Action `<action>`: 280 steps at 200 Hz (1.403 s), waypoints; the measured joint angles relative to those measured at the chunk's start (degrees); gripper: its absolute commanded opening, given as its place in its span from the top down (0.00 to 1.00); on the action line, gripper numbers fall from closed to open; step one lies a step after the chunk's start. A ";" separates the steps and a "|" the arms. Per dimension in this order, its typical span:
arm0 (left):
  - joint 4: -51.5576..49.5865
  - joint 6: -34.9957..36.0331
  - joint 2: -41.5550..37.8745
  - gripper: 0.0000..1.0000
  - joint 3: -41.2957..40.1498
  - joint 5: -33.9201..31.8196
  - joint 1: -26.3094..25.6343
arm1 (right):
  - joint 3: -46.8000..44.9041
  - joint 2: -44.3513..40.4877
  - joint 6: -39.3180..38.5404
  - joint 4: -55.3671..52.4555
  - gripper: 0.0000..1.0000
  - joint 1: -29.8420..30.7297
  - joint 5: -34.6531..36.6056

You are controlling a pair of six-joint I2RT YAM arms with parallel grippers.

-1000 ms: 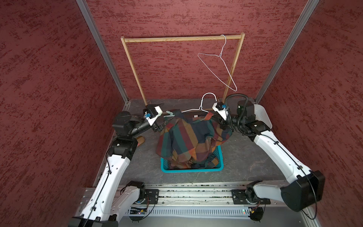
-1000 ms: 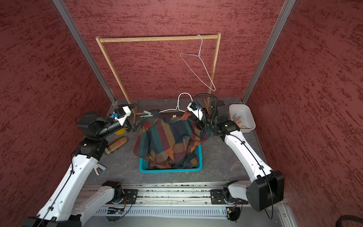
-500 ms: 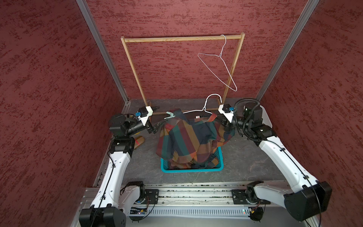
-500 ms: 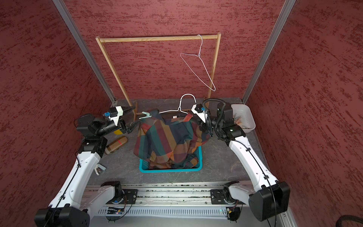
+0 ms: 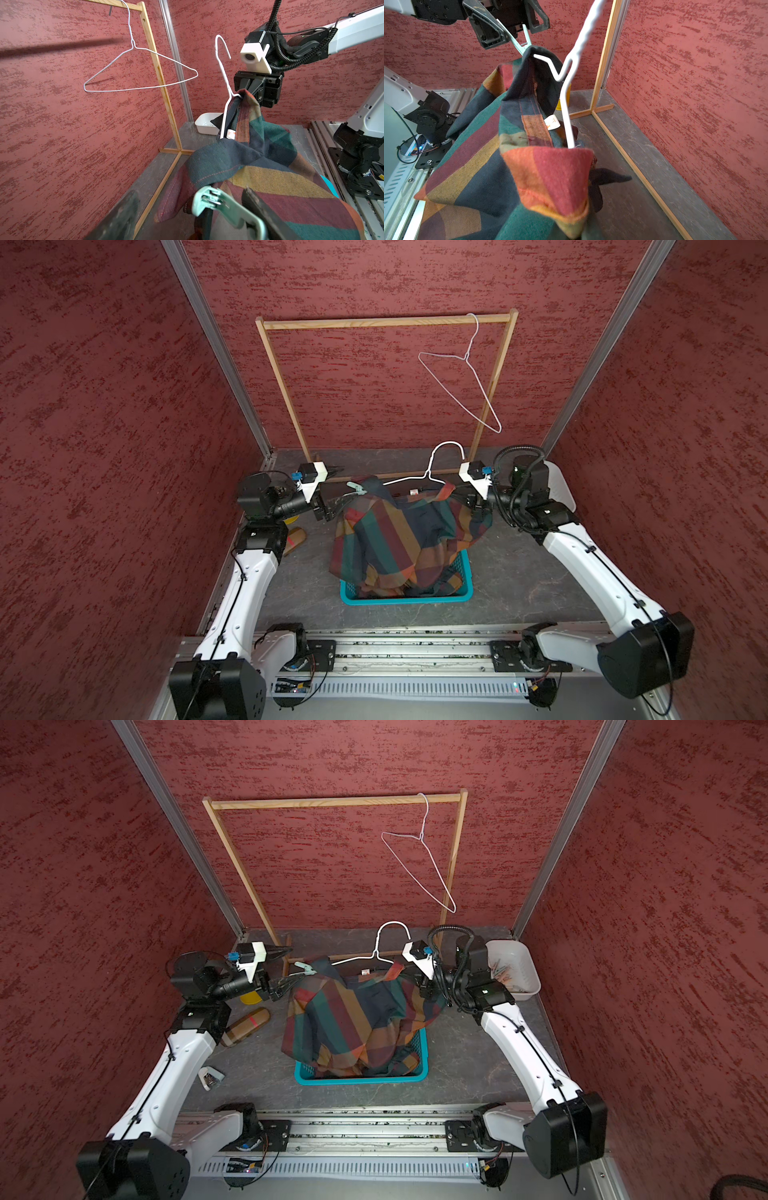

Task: Remove the clothespins securing long-sleeve shirts to the hanger
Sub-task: Remove the clamp from the hanger.

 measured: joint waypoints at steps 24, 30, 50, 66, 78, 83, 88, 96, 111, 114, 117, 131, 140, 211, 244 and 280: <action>-2.40 1.97 0.74 0.23 0.72 -0.42 -1.75 | 0.11 0.00 0.48 0.63 1.00 0.02 -0.57; -3.02 2.43 0.85 0.24 0.72 -0.50 -2.12 | 0.13 0.00 0.57 0.74 1.00 0.02 -0.66; -4.31 3.41 1.29 0.27 0.72 -0.81 -2.73 | 0.20 0.04 0.70 1.14 1.00 0.11 -0.70; -5.11 4.04 1.42 0.30 0.72 -1.25 -2.80 | 0.26 0.07 0.72 1.36 1.00 0.13 -0.79; -5.51 4.22 1.38 0.33 0.74 -1.46 -2.84 | 0.33 0.11 0.72 1.49 1.00 0.13 -0.96; -5.60 4.26 1.38 0.33 0.74 -1.46 -2.84 | 0.33 0.13 0.74 1.55 1.00 0.13 -1.05; -5.64 4.33 1.36 0.34 0.74 -1.51 -2.86 | 0.33 0.17 0.79 1.57 1.00 0.15 -1.11; -5.66 4.39 1.36 0.34 0.74 -1.51 -2.89 | 0.33 0.28 0.90 1.60 1.00 0.17 -1.16; -5.66 4.42 1.36 0.34 0.74 -1.51 -2.89 | 0.33 0.57 0.94 1.60 1.00 0.20 -1.25; -5.66 4.42 1.36 0.34 0.74 -1.51 -2.89 | 0.33 0.63 0.94 1.60 1.00 0.20 -1.27; -5.66 4.42 1.33 0.34 0.74 -1.51 -2.89 | 0.33 0.68 0.98 1.60 1.00 0.20 -1.27; -5.66 4.42 1.27 0.34 0.74 -1.49 -2.89 | 0.33 0.85 1.09 1.57 1.00 0.24 -1.29; -5.66 4.42 1.20 0.34 0.74 -1.49 -2.91 | 0.33 0.92 1.11 1.57 1.00 0.31 -1.29; -5.66 4.37 0.61 0.36 0.76 -1.01 -3.17 | 0.33 0.98 1.14 1.57 1.00 0.39 -1.29; -5.66 4.37 0.59 0.38 1.09 -0.57 -3.32 | 0.33 1.03 1.16 1.57 1.00 0.44 -1.27; -5.70 4.35 0.00 0.46 1.16 -0.31 -3.37 | 0.33 1.03 1.16 1.57 1.00 0.44 -1.27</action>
